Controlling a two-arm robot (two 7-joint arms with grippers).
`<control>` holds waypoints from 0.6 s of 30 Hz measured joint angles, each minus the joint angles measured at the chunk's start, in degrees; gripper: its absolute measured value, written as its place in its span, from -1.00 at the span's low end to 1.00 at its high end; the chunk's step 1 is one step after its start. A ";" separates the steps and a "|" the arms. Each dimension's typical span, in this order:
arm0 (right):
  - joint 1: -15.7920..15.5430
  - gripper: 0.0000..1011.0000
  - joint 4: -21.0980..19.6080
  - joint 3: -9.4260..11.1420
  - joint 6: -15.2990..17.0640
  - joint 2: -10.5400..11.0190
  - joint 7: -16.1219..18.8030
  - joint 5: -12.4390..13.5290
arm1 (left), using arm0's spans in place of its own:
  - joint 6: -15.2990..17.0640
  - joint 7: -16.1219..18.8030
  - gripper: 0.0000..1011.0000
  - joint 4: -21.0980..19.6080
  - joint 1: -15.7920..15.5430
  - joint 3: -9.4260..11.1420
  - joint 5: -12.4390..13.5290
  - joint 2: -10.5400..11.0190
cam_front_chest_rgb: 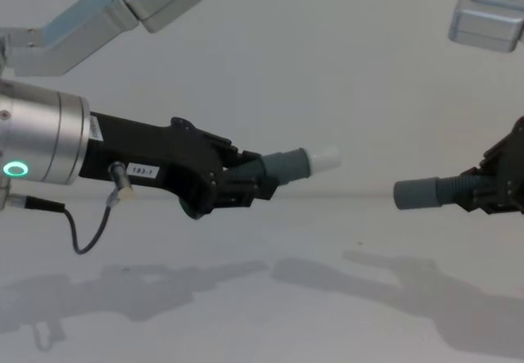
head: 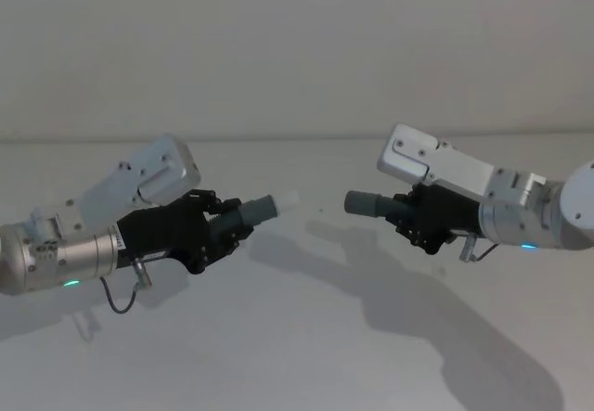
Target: Use both hands to pick up one end of the pipe from the table, align the ends, and insert them.
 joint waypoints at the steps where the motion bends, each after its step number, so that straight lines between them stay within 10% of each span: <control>1: 0.03 -0.56 0.01 -0.06 -0.32 0.01 0.08 -0.05 | -0.04 -0.09 -0.37 -0.02 -0.02 0.03 -0.02 0.04; 18: -2.33 -0.56 -4.46 2.31 -7.81 5.16 4.25 2.53 | -6.95 -6.38 -0.37 -0.07 -1.91 2.26 -0.63 2.33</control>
